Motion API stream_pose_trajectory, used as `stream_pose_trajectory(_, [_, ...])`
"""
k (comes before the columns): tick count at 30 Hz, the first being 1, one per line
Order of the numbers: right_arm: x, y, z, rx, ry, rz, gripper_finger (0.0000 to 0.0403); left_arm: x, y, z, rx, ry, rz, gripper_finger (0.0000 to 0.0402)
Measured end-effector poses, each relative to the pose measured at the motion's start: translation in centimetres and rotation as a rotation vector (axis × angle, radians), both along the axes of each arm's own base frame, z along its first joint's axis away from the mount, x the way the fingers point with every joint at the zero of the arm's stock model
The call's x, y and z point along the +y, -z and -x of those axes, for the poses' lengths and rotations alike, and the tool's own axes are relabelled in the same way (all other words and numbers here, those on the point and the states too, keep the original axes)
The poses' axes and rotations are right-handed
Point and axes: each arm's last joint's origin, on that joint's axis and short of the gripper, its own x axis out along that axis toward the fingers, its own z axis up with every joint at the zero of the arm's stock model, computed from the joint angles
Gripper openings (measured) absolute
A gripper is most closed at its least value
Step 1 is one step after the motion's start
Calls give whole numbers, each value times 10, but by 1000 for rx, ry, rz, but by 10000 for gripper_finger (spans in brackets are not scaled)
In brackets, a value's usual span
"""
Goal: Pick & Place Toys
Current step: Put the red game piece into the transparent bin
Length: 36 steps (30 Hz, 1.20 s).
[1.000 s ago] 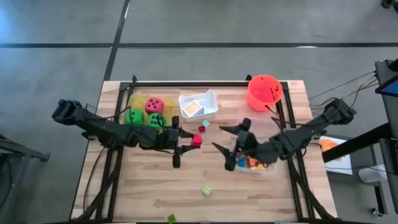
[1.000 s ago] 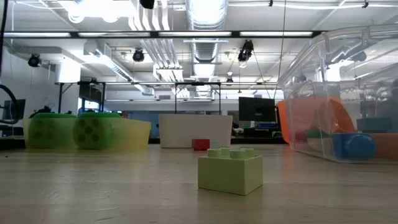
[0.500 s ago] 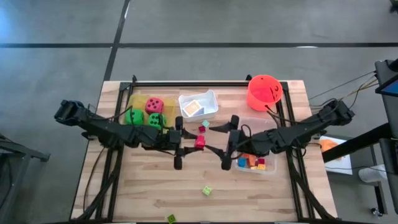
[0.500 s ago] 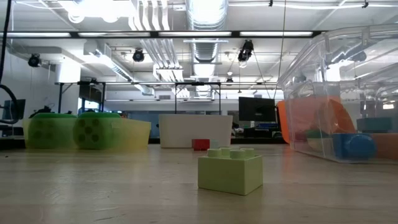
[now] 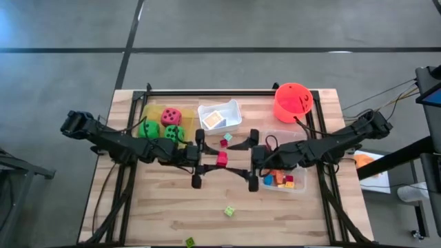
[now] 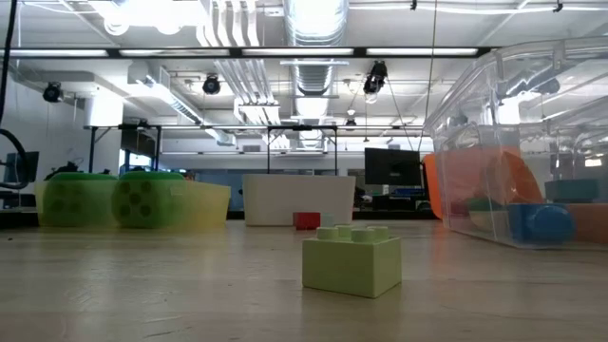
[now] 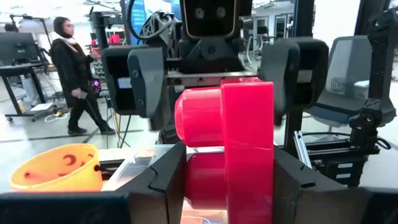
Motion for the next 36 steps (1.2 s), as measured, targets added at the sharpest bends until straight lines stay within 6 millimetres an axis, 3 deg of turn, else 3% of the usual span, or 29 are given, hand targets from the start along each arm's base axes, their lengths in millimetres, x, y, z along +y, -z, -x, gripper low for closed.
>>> stream_pose_trajectory(7, [-1,-5,-1,-31,-14,9,315,0,-1,0,-8,31,-7,147])
stream_pose_trajectory(22, [-1,-9,-25,-36,12,70,313,2,-3,-5,-33,24,0,147])
stream_pose_trajectory(26, [-1,-9,-25,-34,12,72,277,2,-2,-5,-31,28,-1,147])
stream_pose_trajectory(33, [-2,-8,-25,-23,22,64,164,3,-1,-5,-22,16,-22,147])
stream_pose_trajectory(36, [-2,-8,-25,-23,24,64,161,3,-1,-5,-23,14,-29,147])
